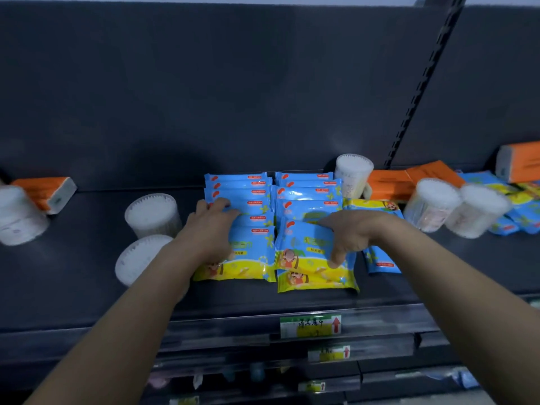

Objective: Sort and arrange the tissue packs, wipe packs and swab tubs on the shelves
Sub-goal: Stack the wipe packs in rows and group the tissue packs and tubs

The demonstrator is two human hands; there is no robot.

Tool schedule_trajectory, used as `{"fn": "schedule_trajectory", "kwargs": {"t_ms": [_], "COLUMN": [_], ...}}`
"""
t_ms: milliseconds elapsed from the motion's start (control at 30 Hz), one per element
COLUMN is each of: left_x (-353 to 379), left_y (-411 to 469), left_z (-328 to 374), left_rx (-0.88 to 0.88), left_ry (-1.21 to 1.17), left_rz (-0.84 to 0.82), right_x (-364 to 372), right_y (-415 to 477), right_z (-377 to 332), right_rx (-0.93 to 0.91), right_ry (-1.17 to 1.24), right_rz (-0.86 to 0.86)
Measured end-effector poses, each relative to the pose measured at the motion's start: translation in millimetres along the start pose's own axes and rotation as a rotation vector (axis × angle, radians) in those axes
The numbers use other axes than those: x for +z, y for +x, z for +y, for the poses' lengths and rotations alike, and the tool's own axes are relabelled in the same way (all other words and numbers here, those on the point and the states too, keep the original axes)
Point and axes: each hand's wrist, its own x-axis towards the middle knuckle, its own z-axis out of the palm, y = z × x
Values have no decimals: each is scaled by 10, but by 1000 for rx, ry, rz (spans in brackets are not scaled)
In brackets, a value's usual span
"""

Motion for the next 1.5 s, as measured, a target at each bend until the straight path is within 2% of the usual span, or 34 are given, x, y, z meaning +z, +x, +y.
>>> {"fn": "schedule_trajectory", "kwargs": {"t_ms": [300, 433, 500, 600, 667, 767, 867, 967, 1133, 1200, 1333, 1500], "left_x": [-26, -42, -46, -16, 1, -18, -47, -43, -2, 18, 49, 30], "left_y": [-20, 8, 50, 106, 119, 98, 89, 113, 221, 235, 213, 270], "left_z": [-43, -37, -36, -31, -15, 1, 3, 18, 63, 47, 8, 37], "left_rx": [-30, -32, -50, -100, -122, -167, -182, -191, -164, -179, -202, -209], "left_ry": [-89, -63, -62, -79, -77, -101, -179, -239, -256, -256, -246, -192], "left_rz": [-129, -69, 30, 147, 173, 129, 86, 157, 300, 292, 163, 243], "right_x": [39, 3, -48, -103, -102, -71, -53, -23, -6, 16, 51, 73], "right_y": [82, 81, 60, 97, 161, 238, 260, 304, 363, 361, 357, 406], "right_z": [6, 30, 43, 69, 81, 71, 63, 67, -5, -34, -47, -96], "right_rx": [-26, -36, -29, -4, 21, 38, 34, 22, 66, 94, 123, 122], "right_ry": [-8, 12, 3, -78, -110, -104, -116, -112, -121, -154, -163, -150], "right_rz": [-90, -83, -18, 203, 347, 456, 456, 372, 527, 516, 495, 623]}}
